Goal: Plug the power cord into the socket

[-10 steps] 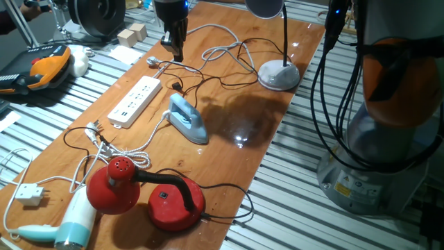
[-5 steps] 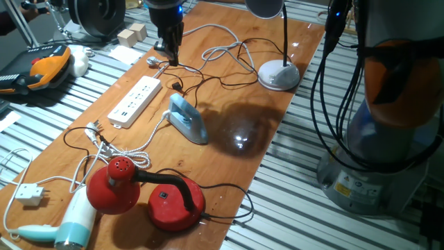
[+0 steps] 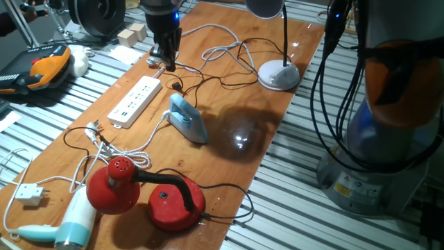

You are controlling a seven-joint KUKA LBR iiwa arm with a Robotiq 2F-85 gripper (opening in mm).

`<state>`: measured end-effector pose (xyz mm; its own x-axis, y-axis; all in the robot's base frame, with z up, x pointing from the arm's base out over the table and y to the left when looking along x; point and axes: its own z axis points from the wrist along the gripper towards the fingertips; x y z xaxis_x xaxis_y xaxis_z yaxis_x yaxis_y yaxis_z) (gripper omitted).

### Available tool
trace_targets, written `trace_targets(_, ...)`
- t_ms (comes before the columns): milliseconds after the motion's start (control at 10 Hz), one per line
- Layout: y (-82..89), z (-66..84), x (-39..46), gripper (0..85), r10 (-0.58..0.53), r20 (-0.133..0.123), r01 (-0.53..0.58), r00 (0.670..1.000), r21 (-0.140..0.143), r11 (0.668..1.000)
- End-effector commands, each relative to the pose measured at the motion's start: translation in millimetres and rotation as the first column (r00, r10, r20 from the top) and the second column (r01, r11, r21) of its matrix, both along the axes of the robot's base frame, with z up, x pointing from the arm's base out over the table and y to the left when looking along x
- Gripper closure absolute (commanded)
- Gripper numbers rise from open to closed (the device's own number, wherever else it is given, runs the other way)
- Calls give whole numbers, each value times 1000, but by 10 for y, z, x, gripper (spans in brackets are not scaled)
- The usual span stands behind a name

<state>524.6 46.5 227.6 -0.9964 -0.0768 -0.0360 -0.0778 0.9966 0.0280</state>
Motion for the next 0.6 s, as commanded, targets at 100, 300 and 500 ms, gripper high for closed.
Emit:
trace_targets(100, 99, -14, -13, 850, -31, 1, 31, 1000, -8, 999)
trace_targets(300, 196, -18, -24, 850, -54, 1, 54, 999, -10, 998)
trace_targets(500, 263, -18, -25, 850, -70, -2, 69, 998, -11, 998)
